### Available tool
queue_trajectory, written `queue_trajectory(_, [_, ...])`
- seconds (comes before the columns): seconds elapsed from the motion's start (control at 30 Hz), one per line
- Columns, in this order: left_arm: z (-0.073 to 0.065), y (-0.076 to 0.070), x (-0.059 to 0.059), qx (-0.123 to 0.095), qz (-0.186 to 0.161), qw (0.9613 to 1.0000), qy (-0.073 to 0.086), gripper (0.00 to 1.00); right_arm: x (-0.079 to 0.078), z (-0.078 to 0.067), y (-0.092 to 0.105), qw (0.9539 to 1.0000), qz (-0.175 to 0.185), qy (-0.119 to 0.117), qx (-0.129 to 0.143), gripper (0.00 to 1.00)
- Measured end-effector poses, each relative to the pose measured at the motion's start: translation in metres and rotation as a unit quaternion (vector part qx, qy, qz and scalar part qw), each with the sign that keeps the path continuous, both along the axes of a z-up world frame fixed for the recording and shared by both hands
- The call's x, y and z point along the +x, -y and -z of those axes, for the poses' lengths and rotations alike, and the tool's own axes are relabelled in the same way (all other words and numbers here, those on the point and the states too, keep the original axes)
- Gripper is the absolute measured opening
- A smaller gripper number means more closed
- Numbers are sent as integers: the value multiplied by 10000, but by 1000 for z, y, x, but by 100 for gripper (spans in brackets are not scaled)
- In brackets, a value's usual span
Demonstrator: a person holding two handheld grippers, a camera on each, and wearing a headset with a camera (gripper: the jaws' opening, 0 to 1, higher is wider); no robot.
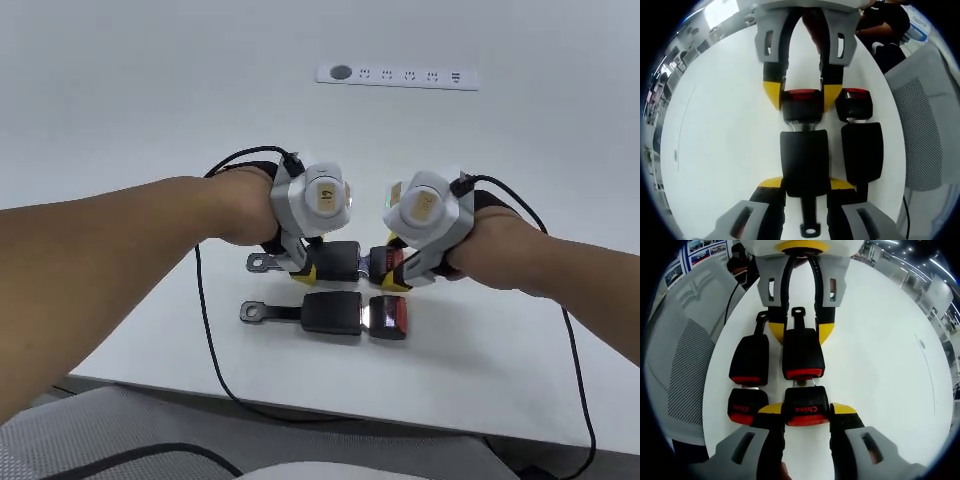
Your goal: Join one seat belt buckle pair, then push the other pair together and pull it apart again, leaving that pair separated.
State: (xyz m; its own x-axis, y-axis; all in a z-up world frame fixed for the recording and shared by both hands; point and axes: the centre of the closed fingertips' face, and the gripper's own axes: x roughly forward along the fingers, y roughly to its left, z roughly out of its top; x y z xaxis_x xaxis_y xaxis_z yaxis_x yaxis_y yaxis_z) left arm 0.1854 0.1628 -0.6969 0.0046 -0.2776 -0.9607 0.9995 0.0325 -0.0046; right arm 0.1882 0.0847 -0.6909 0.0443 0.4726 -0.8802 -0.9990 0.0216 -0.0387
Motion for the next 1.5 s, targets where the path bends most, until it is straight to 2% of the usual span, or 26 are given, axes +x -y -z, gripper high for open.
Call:
queue_trajectory(0.07, [0,0,0,-5,-20,10000,4,32,0,5,1,10000,-2,3,-22,33])
queue_trajectory(0.23, [0,-1,0,-73,-82,9999,-1,32,0,0,9,10000,-20,2,-86,33])
queue_trajectory(0.3, [0,0,-1,-84,-65,9999,0,32,1,1,11,10000,-15,7,-30,34])
queue_trajectory(0.43, [0,1,-1,-14,-19,10000,2,32,0,3,10,10000,34,-6,37,34])
queue_trajectory(0.57, [-1,2,-1,21,3,10000,-7,32,0,1,18,9999,-11,84,-57,34])
queue_trajectory(0.67, [-1,2,-2,9,-18,10000,-7,32,1,0,28,9999,-2,114,-90,34])
queue_trajectory(0.73, [-2,2,-3,1,-32,10000,-4,32,4,4,39,9999,27,122,-116,34])
queue_trajectory(0.8, [-2,2,-3,4,-41,10000,1,32,-3,3,49,9998,34,114,-162,34])
queue_trajectory(0.97, [-2,2,-3,5,-63,10000,17,32,-1,4,76,9997,160,86,-190,34])
queue_trajectory(1.2, [-2,2,-1,80,-70,9999,28,32,-4,4,101,9992,270,51,-301,34])
queue_trajectory(1.33, [-2,1,-2,87,-121,9999,46,32,-7,3,108,9990,277,51,-338,34])
queue_trajectory(1.4, [-2,1,-2,83,-185,9998,58,32,-3,3,110,9990,284,40,-351,34])
queue_trajectory(1.47, [-1,1,-2,62,-219,9997,53,32,-7,3,110,9988,328,0,-350,35])
queue_trajectory(1.5, [-1,1,-2,59,-222,9997,49,32,-2,5,111,9988,358,-20,-341,35])
